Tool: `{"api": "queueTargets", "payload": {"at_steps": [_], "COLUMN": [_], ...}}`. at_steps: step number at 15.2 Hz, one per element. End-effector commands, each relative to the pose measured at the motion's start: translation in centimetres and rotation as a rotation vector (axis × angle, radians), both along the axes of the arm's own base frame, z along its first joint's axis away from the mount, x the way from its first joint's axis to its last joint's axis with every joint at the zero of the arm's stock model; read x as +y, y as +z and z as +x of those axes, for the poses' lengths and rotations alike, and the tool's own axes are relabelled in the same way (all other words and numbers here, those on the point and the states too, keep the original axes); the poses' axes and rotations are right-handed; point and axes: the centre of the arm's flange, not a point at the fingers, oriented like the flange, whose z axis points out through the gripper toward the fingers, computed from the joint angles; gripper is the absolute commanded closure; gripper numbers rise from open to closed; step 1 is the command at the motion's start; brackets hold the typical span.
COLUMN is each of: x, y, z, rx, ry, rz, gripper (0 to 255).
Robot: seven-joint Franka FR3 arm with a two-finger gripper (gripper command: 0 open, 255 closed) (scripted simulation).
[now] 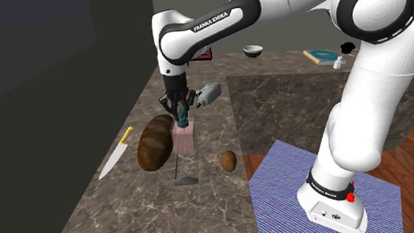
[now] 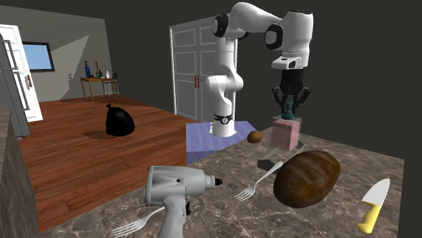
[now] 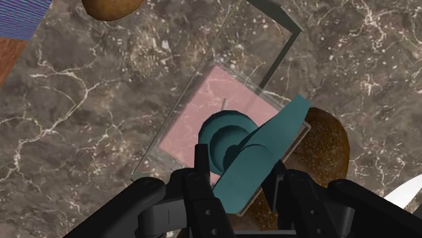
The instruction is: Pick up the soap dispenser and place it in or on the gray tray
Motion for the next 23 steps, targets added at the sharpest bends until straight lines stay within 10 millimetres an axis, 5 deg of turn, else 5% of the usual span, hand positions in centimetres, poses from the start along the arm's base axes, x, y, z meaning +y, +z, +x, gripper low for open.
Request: {"api": "queueTargets", "payload": {"at_steps": [1,5,6,11,15,23], "x": [0.0,0.0,0.0,0.0,-0.3,-0.3], "y": [-0.1,-0.1,-0.1,-0.1,4.9,4.9], "z": [0.0,0.0,0.0,0.0,0.5,0.5], "rx": [-0.001,-0.001,-0.001,-0.001,-0.001,-0.001], "ry": [0.000,0.000,0.000,0.000,0.000,0.000], "rz": [0.000,0.000,0.000,0.000,0.000,0.000], "gripper": [255,255,0,0,0,0]}}
